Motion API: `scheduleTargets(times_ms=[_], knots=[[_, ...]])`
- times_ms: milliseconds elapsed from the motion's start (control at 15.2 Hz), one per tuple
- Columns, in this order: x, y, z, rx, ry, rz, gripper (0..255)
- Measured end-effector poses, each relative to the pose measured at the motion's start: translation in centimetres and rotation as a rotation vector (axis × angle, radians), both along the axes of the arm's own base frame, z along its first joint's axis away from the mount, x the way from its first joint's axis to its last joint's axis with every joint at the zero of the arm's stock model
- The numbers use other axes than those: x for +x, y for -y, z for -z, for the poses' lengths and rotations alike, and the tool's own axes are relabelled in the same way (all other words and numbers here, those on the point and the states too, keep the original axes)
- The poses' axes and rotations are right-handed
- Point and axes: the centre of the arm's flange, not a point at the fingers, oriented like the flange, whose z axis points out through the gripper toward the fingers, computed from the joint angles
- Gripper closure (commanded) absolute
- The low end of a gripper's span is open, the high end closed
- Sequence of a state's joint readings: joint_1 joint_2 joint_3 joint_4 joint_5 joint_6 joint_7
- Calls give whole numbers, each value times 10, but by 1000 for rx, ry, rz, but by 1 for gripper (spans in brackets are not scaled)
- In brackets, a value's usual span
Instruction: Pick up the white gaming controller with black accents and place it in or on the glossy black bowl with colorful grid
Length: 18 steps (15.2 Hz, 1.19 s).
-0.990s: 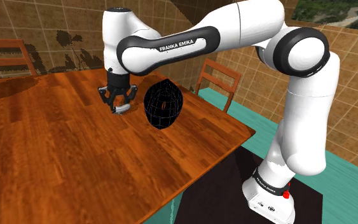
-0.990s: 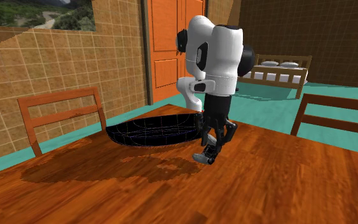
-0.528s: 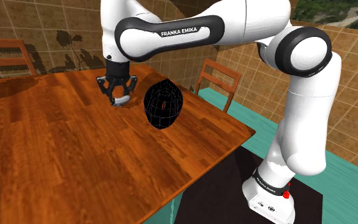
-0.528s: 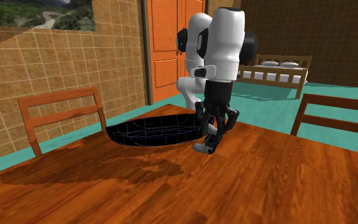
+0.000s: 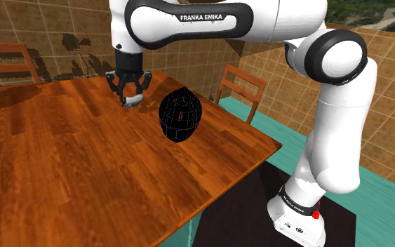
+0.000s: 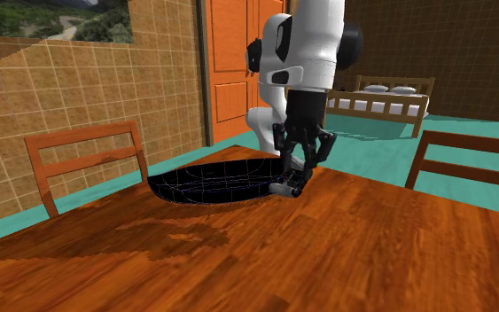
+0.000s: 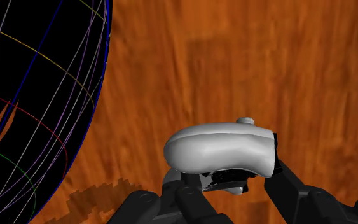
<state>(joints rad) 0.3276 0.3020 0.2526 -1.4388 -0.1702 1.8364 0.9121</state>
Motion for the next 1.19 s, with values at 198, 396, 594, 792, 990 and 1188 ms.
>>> scheduleTargets(times_ms=[198,396,594,792,990,1188], knots=[[0,0,-16,0,0,0,255],[1,1,-32,0,0,0,255],[-1,5,-42,0,0,0,255],[-10,34,-48,0,0,0,255],[-20,72,-49,-1,0,0,255],[-32,113,-51,-1,0,1,255]])
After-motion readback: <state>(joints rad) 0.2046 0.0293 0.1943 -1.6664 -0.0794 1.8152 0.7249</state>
